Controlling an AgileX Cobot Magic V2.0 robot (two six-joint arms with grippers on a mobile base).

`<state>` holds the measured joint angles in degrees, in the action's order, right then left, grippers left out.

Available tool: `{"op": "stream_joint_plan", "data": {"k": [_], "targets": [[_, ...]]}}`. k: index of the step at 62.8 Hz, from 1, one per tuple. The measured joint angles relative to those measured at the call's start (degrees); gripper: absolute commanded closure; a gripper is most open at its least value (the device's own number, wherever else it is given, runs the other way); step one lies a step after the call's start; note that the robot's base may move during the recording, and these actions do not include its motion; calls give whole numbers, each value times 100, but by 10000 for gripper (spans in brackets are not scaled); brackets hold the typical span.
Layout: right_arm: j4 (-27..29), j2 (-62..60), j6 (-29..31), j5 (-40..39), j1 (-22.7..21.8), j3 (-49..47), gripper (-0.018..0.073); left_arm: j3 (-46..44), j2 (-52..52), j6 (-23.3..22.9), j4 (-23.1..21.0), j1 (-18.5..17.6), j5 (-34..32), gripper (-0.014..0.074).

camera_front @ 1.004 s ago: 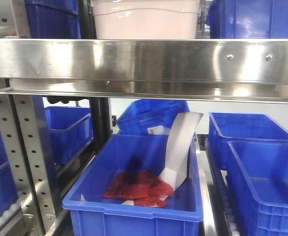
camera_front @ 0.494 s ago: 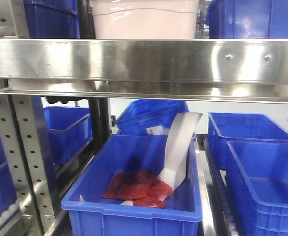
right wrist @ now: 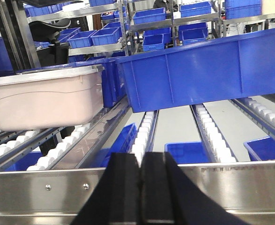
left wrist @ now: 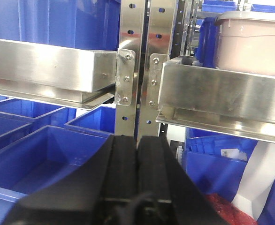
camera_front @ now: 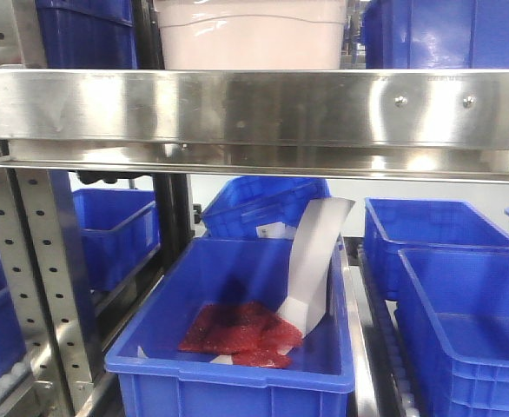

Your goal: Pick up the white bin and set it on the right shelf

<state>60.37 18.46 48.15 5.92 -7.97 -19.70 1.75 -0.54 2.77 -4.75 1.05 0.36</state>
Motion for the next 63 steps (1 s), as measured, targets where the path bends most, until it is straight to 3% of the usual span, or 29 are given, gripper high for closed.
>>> {"op": "stream_joint_plan", "data": {"k": [57,63], "targets": [[0,0,69,12,0,0,490,0,0,-13,0,0,0,715],[-339,0,-133,22,0,0,490,0,0,-13,0,0,0,715]]}}
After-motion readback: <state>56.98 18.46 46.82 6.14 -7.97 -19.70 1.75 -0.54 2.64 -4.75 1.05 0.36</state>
